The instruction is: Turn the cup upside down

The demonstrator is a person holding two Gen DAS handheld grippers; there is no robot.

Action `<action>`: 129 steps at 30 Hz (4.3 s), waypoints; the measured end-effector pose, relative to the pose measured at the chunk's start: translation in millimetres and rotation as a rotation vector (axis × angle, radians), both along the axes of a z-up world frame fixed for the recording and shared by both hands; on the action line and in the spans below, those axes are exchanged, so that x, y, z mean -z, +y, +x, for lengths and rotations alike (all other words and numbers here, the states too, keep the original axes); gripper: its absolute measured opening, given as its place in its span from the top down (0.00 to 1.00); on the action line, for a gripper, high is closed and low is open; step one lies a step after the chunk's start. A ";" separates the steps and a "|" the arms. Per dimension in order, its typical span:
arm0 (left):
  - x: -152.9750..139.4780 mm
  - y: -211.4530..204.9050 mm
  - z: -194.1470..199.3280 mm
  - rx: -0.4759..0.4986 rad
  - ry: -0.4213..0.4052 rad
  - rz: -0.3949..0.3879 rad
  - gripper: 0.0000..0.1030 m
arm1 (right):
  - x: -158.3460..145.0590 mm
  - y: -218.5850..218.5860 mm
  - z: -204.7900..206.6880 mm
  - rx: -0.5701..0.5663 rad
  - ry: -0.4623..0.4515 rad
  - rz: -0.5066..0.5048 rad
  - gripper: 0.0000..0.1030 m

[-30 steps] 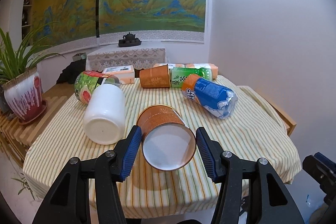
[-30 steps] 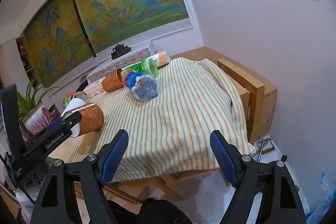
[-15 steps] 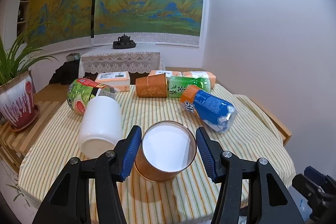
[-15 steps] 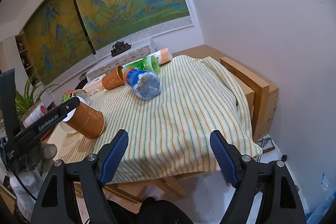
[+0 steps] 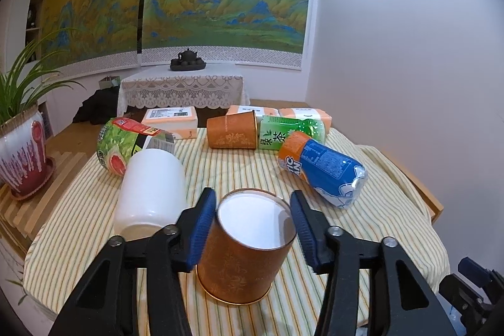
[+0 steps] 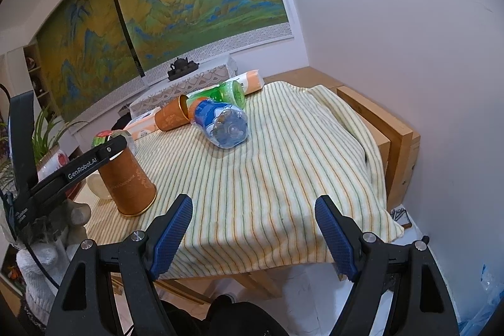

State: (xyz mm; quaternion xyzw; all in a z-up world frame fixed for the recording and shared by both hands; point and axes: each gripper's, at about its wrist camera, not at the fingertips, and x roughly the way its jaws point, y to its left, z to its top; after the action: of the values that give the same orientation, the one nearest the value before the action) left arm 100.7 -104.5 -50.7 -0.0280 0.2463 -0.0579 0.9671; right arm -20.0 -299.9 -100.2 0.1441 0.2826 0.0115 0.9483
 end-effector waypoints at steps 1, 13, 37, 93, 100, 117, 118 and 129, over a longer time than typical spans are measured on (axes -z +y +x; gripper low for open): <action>0.1 0.6 0.3 0.001 0.001 -0.003 0.51 | 0.0 1.3 1.0 -0.002 0.000 -0.002 0.26; 0.9 3.7 1.7 0.023 0.010 -0.021 0.50 | -2.3 12.6 7.2 -0.015 -0.001 -0.021 0.26; -7.9 19.3 -24.9 0.055 -0.012 -0.022 0.09 | -11.1 33.5 4.4 -0.041 -0.012 -0.050 0.25; -52.8 122.5 -150.6 -0.182 -0.078 0.026 0.01 | -65.7 134.6 -26.8 -0.067 -0.283 -0.246 0.01; -51.9 118.2 -149.3 -0.174 -0.073 0.030 0.01 | -66.7 133.5 -27.6 -0.066 -0.285 -0.240 0.01; -51.2 119.4 -148.6 -0.176 -0.071 0.028 0.01 | -69.6 123.2 -24.6 -0.061 -0.275 -0.218 0.01; -51.4 119.4 -148.9 -0.176 -0.072 0.029 0.01 | -69.4 123.5 -24.8 -0.061 -0.275 -0.218 0.01; -50.5 118.6 -147.0 -0.175 -0.072 0.032 0.01 | -68.2 122.4 -24.2 -0.063 -0.272 -0.216 0.01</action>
State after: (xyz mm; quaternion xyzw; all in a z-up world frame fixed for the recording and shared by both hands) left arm -46.2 14.0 -0.3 -0.0318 0.2088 0.0297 0.9770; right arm -44.2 -177.5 -32.0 0.0296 0.1556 0.0301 0.9869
